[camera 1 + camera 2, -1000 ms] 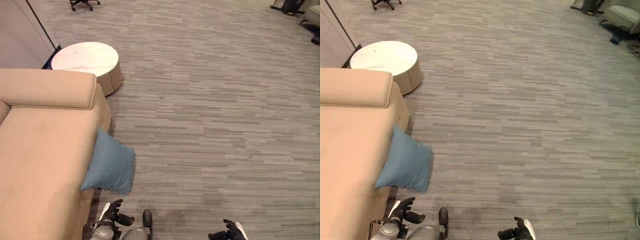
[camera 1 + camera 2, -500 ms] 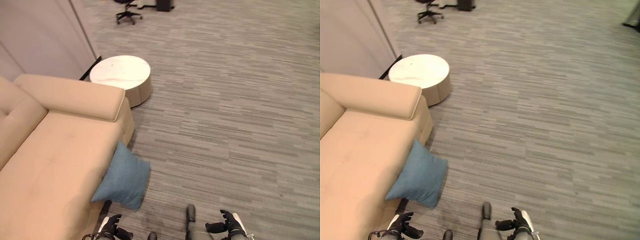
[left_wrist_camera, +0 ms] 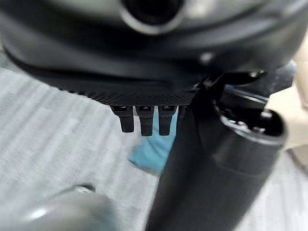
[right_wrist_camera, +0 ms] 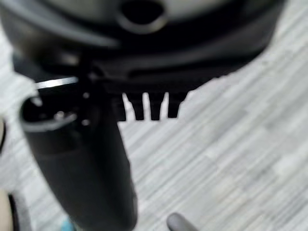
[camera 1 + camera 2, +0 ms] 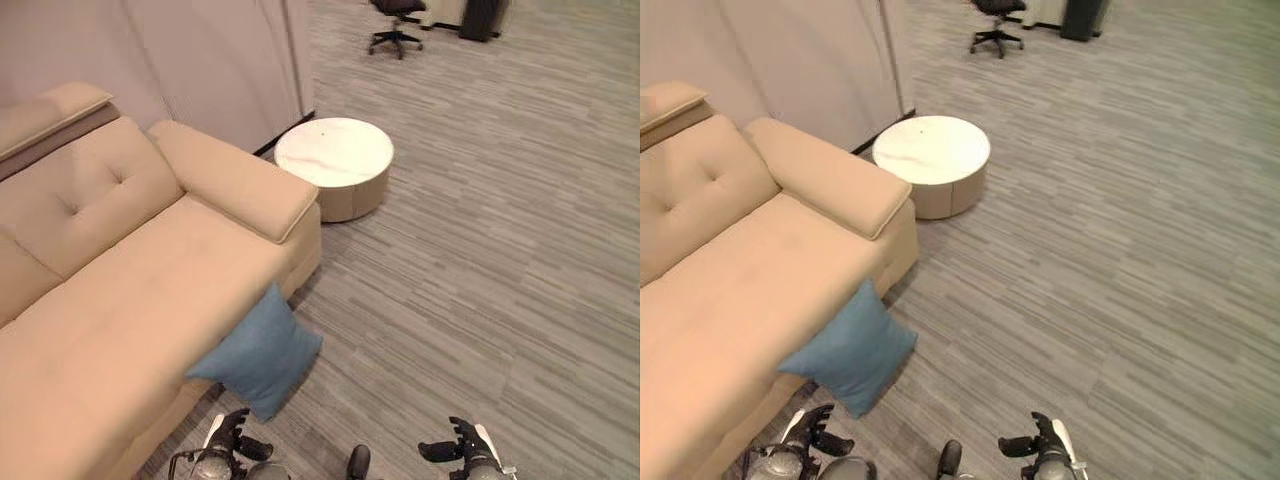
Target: Pick up all the scattered cushions and arrange them neatly on the sofa.
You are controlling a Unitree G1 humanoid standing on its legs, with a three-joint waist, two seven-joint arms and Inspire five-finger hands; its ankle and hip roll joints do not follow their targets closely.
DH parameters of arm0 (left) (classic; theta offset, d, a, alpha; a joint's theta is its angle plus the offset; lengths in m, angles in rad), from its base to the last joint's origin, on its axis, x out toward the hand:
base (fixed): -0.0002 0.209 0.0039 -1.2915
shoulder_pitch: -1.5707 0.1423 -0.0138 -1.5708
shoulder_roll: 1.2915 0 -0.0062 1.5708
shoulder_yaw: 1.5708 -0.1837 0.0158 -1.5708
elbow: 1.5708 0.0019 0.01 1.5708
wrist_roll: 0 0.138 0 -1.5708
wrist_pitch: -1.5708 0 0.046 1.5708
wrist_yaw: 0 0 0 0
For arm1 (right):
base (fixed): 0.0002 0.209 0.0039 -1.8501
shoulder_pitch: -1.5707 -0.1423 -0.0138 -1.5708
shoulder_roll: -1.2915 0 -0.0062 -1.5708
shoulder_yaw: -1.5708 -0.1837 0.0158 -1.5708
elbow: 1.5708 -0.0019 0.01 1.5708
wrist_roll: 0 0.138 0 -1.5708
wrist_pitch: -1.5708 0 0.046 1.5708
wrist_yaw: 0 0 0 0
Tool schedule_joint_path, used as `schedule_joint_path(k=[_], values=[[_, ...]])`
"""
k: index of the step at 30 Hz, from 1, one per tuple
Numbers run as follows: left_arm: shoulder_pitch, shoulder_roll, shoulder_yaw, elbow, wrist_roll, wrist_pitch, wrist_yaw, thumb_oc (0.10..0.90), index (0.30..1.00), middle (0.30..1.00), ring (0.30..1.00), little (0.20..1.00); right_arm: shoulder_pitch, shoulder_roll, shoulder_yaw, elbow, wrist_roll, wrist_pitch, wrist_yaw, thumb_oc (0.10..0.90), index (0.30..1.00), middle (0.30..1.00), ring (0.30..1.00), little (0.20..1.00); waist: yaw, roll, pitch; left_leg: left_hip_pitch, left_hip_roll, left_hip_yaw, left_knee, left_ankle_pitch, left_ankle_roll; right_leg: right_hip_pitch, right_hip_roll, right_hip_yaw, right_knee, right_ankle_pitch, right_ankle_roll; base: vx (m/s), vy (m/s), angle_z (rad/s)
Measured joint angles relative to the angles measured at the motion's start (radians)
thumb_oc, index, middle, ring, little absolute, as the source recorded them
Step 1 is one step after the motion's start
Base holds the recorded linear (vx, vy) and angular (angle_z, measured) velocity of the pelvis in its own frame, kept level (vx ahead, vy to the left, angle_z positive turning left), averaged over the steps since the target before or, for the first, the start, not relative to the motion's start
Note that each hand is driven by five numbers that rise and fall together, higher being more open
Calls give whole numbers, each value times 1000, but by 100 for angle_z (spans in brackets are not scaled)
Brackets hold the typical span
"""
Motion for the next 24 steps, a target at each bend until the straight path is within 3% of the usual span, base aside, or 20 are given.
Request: schedule_joint_path(k=[2,3,5,7,9,10,11,12,13,15,17,18,19,21,24], values=[[-3,-13,-11,3,-2,2,-1,800,900,900,900,900,10,4,13,6,4,0,3,800,900,900,900,900,-15,-7,3,-8,-3,67,-128,31,-1,10,7,-55,-3,-15,12,204,10,72],[-12,-14,-10,-5,-13,0,-2,800,900,900,900,900,21,10,14,15,11,2,5,800,900,900,900,900,-6,-9,1,-26,6,148,-177,55,-4,23,25,-85,-4,-38,27,314,66,61],[-7,-13,-7,6,-15,5,-3,800,900,900,900,900,35,12,14,12,24,4,6,800,900,900,900,900,-19,-12,-3,-15,5,211,-209,70,-7,42,37,-113,-4,-56,33,237,86,42],[9,-12,17,2,-16,4,-3,800,900,900,900,900,50,8,13,7,27,5,7,800,900,900,900,900,-22,-10,-14,9,6,217,-248,81,10,56,52,-109,10,-60,34,236,118,-4],[23,-15,37,10,-15,7,-4,800,900,900,900,900,45,2,15,-6,26,3,7,800,900,900,900,900,-26,-8,-19,43,-15,173,-235,84,18,82,54,-111,11,-77,49,133,88,-9],[28,-15,35,18,-14,7,-4,800,900,900,900,900,52,0,13,-6,26,4,7,800,900,900,900,900,-26,-2,-28,64,-19,166,-230,79,37,89,50,-112,32,-97,65,189,156,6],[32,-17,35,26,-14,6,-4,800,900,900,900,900,62,-4,13,-9,25,4,8,800,900,900,900,900,-26,9,-37,75,-18,149,-240,111,104,88,46,-111,70,-116,72,189,159,12],[35,-12,39,28,-15,7,-4,800,900,900,900,900,66,2,13,-10,23,7,10,800,900,900,900,900,-24,-3,-46,87,-36,148,-240,103,119,86,22,-112,109,-140,84,166,147,36],[48,-14,36,31,-15,9,-5,800,900,900,900,900,77,-1,13,-35,21,10,10,800,900,900,900,900,-35,15,-52,139,-54,120,-264,93,146,24,-55,-104,345,-235,114,30,101,45],[49,1,29,26,-15,8,-5,800,900,900,900,900,89,7,15,-51,20,8,21,800,900,900,900,900,-20,11,-62,155,-79,99,-263,71,168,-22,-116,-51,456,-255,162,65,75,47],[38,14,16,31,-15,10,-6,800,900,900,900,900,85,-1,13,-72,20,5,29,800,900,900,900,900,-36,14,-54,161,-113,25,-264,56,185,-100,-179,14,699,-229,151,113,-21,96],[37,15,8,23,-15,9,-4,800,900,900,900,900,84,-2,13,-68,20,5,30,800,900,900,900,900,-32,22,-51,174,-117,-6,-271,63,192,-134,-182,52,745,-255,175,112,-45,116],[31,22,11,21,-15,5,-3,800,900,900,900,900,86,0,15,-67,20,3,32,800,900,900,900,900,-34,29,-53,181,-116,-35,-276,66,190,-140,-157,108,693,-268,192,166,-92,108],[43,44,13,31,-15,6,1,800,900,900,900,900,45,1,15,-66,21,-4,33,800,900,900,900,900,-15,39,-42,195,-118,-89,-294,64,191,-183,-132,184,539,-259,189,211,-134,82],[38,41,12,55,-15,8,1,800,900,900,900,900,3,-4,14,-67,21,-19,33,800,900,900,900,900,-32,61,-20,207,-108,-186,-313,61,191,-194,-57,347,283,-176,186,127,-129,81]])
